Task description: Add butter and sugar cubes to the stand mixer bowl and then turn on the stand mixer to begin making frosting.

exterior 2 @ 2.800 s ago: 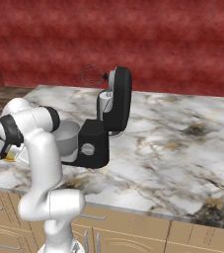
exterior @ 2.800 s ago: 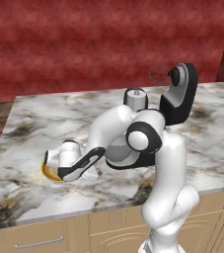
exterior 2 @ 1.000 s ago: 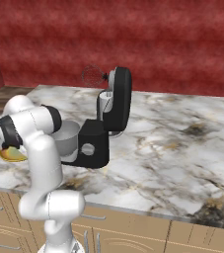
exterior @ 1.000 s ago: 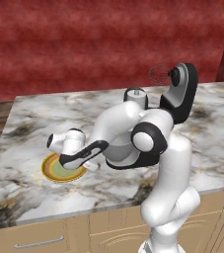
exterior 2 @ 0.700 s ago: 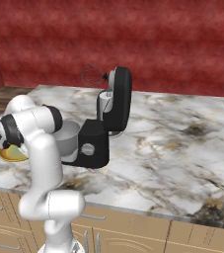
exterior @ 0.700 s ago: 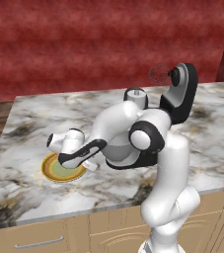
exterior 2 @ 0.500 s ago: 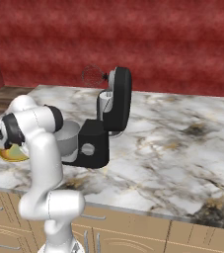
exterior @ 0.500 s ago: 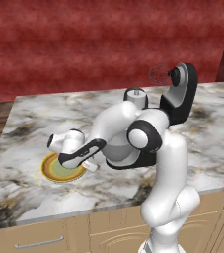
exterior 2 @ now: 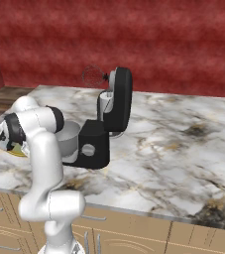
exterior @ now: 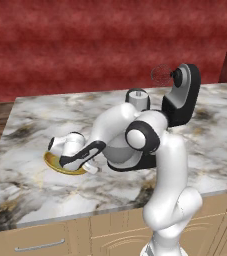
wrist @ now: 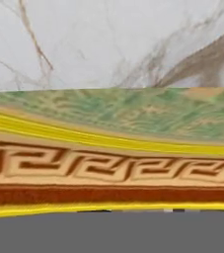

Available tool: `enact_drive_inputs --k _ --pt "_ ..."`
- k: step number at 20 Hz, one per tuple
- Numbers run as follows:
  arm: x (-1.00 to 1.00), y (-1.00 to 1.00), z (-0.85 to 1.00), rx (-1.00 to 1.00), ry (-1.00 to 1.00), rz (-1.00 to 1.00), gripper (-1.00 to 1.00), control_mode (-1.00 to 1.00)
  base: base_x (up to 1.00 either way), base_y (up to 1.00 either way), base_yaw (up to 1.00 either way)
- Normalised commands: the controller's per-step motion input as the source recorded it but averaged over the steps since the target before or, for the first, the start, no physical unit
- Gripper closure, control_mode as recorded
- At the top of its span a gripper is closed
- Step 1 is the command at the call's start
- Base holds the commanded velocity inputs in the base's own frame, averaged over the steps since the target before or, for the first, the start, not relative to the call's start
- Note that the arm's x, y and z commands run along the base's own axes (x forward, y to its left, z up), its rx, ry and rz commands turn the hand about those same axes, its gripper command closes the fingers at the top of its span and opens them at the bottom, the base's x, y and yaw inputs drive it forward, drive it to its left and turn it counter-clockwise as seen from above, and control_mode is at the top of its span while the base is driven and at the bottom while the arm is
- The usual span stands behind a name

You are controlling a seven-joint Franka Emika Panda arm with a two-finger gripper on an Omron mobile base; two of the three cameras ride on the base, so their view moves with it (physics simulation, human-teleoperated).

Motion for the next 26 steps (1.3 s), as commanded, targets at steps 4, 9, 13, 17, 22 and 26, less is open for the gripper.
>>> enact_drive_inputs --k 4,9,13,17,22,26 --pt "0.00 0.04 -0.25 0.00 0.00 0.00 -1.00 -1.00 0.00 0.00 0.00" --pt "0.00 0.00 -0.37 0.00 0.00 0.00 -1.00 -1.00 0.00 0.00 0.00" --pt "0.04 0.00 -0.52 0.00 0.00 0.00 -1.00 -1.00 0.00 0.00 0.00" --pt "0.09 0.00 -0.77 0.00 0.00 0.00 1.00 -1.00 0.00 0.00 0.00" --pt "-0.03 0.00 -0.74 0.00 0.00 0.00 1.00 -1.00 0.00 0.00 0.00" --pt "-0.32 0.00 -0.35 0.00 -0.02 0.00 1.00 -1.00 0.00 0.00 0.00"
